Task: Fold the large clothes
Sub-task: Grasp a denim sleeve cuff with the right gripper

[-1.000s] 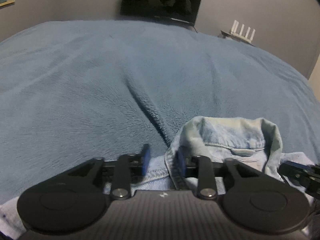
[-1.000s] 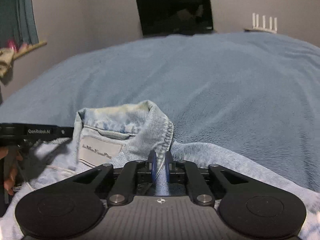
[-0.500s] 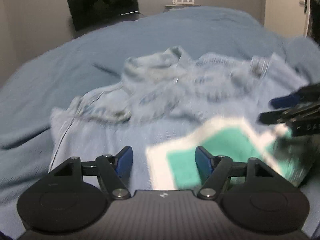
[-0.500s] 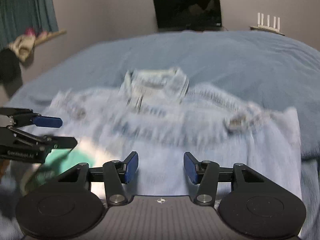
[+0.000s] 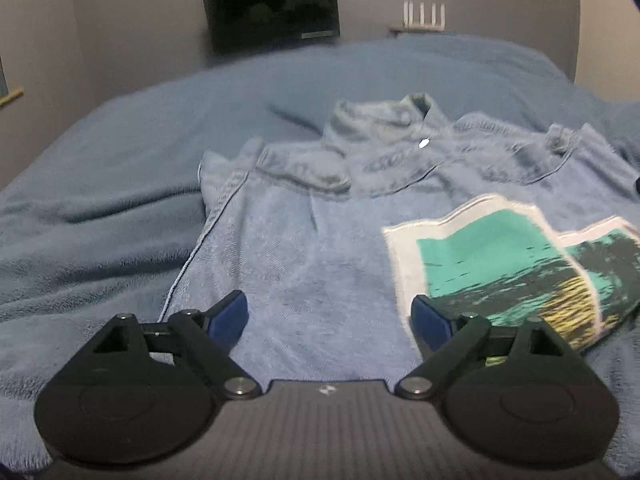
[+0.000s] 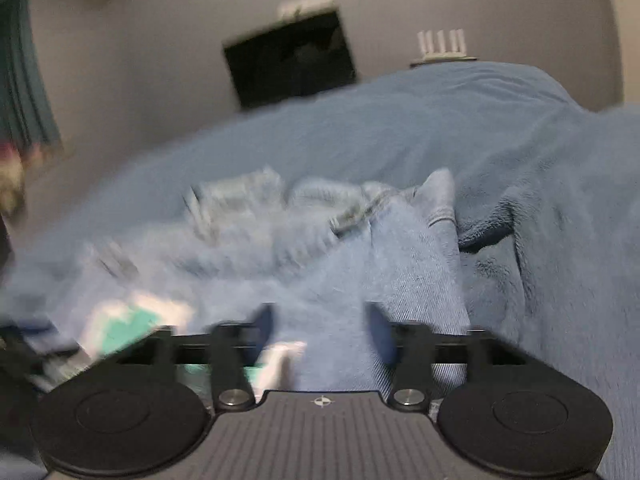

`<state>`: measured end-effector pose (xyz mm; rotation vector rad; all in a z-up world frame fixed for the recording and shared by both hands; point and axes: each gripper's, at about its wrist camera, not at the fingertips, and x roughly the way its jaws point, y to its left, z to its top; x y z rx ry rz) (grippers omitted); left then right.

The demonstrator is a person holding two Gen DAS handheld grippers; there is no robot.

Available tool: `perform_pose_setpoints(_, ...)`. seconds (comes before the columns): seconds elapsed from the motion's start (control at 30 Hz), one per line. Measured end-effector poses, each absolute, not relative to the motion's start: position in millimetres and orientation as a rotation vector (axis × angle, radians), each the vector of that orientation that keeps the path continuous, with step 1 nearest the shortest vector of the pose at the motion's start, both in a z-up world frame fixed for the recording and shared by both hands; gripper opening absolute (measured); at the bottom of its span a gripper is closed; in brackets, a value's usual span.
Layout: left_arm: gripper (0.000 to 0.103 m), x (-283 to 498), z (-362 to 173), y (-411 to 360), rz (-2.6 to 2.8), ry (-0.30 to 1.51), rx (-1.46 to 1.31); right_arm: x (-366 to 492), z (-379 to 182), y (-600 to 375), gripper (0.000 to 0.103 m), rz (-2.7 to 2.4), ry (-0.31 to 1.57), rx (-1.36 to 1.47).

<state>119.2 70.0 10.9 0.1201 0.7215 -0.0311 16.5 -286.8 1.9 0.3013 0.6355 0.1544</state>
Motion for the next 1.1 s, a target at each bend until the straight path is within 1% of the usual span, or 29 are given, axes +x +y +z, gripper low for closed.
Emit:
perform_pose_setpoints(0.07, 0.091, 108.7, 17.1, 60.9, -0.067, 0.683, 0.111, -3.6, 8.7, -295.1, 0.070, 0.132, 0.600, 0.380)
perform_pose_setpoints(0.17, 0.092, 96.1, 24.5, 39.7, -0.142, 0.654, 0.120, -29.4, 12.6, -307.5, 0.070, 0.085, 0.571, 0.509)
perform_pose_setpoints(0.2, 0.092, 93.5, 25.8, 30.6, -0.159, 0.650, 0.139, -39.0, 13.4, -310.2, 0.072, 0.049, 0.571, 0.542)
perform_pose_setpoints(0.33, 0.092, 84.8, 28.9, -5.9, -0.212, 0.632, 0.224, -63.9, 3.9, -309.8, 0.073, -0.008, 0.609, 0.676)
perform_pose_setpoints(0.4, 0.092, 84.4, 28.2, -19.5, -0.229, 0.623, 0.252, -66.4, -2.5, -301.4, 0.080, -0.015, 0.620, 0.668)
perform_pose_setpoints(0.57, 0.092, 92.4, 12.5, -25.8, -0.252, 0.666, 0.229, -49.6, -25.5, -287.9, 0.081, -0.058, 0.739, 0.628)
perform_pose_setpoints(0.7, 0.101, 97.7, 5.1, -14.4, -0.250, 0.680, 0.166, -37.3, -37.7, -286.1, 0.083, -0.066, 0.757, 0.627)
perform_pose_setpoints(0.73, 0.102, 99.2, 3.4, -11.9, -0.250, 0.687, 0.150, -30.8, -43.1, -287.2, 0.084, -0.075, 0.777, 0.626)
perform_pose_setpoints(0.8, 0.103, 102.5, -1.4, -6.2, -0.245, 0.703, 0.124, -24.4, -50.4, -289.1, 0.091, -0.076, 0.785, 0.648)
perform_pose_setpoints(0.87, 0.103, 105.3, -5.9, 0.0, -0.248, 0.713, 0.095, -22.5, -53.1, -287.0, 0.093, -0.075, 0.773, 0.659)
perform_pose_setpoints(0.9, 0.103, 106.0, -7.0, 1.8, -0.252, 0.712, 0.085, -23.8, -52.4, -285.9, 0.089, -0.075, 0.747, 0.668)
perform_pose_setpoints(0.93, 0.103, 106.2, -7.2, 2.6, -0.254, 0.710, 0.082, -26.8, -49.5, -286.4, 0.079, -0.072, 0.719, 0.676)
perform_pose_setpoints(0.97, 0.103, 106.4, -7.2, 2.5, -0.255, 0.709, 0.085, -30.3, -43.1, -286.9, 0.065, -0.074, 0.687, 0.674)
perform_pose_setpoints(1.07, 0.103, 106.7, -7.7, 1.5, -0.254, 0.705, 0.089, -43.4, -24.5, -277.8, 0.064, -0.070, 0.598, 0.606)
perform_pose_setpoints(1.1, 0.103, 107.1, -8.1, 0.7, -0.254, 0.705, 0.087, -43.4, -24.5, -276.8, 0.068, -0.071, 0.596, 0.604)
